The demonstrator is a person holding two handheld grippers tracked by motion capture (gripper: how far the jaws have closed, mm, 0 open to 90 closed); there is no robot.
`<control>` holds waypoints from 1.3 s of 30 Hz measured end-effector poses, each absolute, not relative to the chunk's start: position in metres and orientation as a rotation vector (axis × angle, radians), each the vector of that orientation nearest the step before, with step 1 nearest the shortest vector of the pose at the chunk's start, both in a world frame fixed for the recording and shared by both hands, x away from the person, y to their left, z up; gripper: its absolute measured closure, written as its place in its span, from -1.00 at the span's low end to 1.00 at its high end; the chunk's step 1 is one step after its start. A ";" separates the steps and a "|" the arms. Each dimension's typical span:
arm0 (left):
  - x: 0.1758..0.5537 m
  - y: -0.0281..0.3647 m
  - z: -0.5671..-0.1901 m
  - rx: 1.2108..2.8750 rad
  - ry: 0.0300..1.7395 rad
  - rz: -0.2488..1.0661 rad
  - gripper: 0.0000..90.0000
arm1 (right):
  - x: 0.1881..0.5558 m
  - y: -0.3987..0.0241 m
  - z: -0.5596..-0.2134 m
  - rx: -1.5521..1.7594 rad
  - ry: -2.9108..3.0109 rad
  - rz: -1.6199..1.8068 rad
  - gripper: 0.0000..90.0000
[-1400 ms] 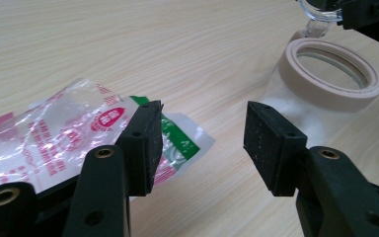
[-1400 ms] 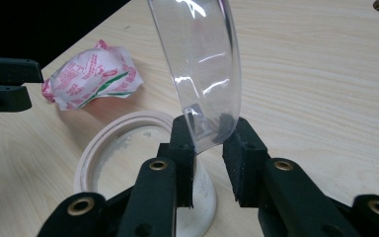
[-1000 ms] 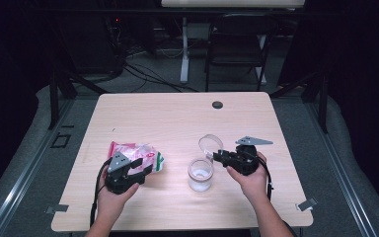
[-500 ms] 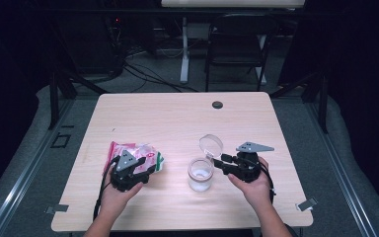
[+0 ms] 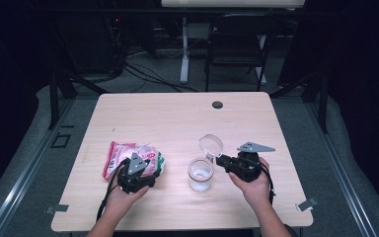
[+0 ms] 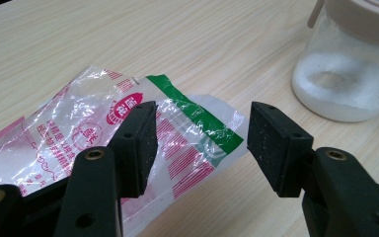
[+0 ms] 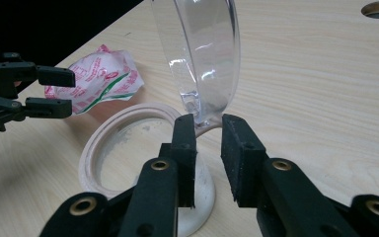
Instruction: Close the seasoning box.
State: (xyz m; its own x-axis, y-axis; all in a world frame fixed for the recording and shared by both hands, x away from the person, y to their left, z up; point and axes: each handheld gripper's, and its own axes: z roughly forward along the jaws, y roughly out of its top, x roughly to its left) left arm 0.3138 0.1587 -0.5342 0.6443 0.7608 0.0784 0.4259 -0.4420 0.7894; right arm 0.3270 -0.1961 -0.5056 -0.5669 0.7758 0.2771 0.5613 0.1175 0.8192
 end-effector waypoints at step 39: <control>0.339 0.137 -0.563 2.256 0.901 0.795 0.28 | 0.318 -0.210 -0.513 1.366 2.104 1.434 0.55</control>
State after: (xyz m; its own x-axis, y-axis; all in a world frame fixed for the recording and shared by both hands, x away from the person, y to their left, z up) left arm 0.3387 0.1366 -0.5629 0.5950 0.7422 0.3084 0.3983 -0.6056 0.6889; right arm 0.3178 -0.2102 -0.5133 -0.5284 0.8013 0.2806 0.5539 0.0749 0.8292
